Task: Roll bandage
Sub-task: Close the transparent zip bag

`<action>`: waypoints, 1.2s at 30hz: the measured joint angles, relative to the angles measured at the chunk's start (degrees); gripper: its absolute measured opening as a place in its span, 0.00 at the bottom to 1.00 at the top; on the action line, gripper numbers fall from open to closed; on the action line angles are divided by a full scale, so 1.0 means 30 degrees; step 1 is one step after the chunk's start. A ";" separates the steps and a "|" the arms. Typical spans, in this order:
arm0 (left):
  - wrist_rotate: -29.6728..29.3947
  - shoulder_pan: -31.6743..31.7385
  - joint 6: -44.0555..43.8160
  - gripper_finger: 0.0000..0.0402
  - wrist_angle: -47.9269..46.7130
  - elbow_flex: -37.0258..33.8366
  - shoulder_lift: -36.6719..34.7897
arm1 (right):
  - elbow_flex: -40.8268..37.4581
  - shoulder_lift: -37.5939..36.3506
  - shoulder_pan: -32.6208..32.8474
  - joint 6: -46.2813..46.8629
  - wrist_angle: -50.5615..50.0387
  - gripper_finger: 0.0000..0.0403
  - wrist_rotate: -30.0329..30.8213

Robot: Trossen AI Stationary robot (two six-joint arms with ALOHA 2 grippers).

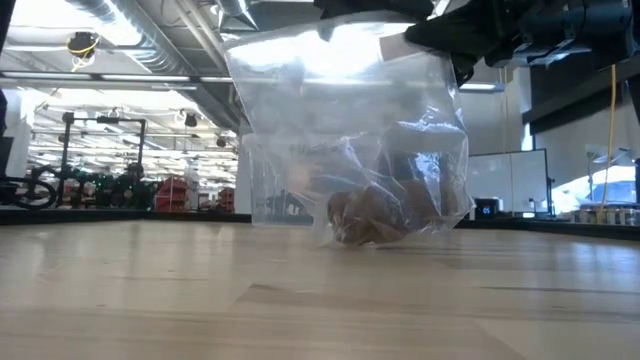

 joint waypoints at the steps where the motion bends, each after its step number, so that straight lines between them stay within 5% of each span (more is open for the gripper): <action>1: -0.0028 -0.0044 -0.0022 0.03 -0.0154 0.0000 0.0000 | 0.0000 0.0000 -0.0003 0.0000 0.0000 0.00 -0.0001; 19: -0.1267 -0.0824 -0.0326 0.06 -0.2366 0.0044 -0.0444 | 0.0015 0.0029 -0.0007 0.0110 0.0401 0.00 -0.0343; 36: -0.1449 -0.1064 0.0026 0.05 -0.2946 -0.0022 -0.0437 | -0.0022 -0.0232 0.0000 0.1523 0.0272 0.11 -0.1092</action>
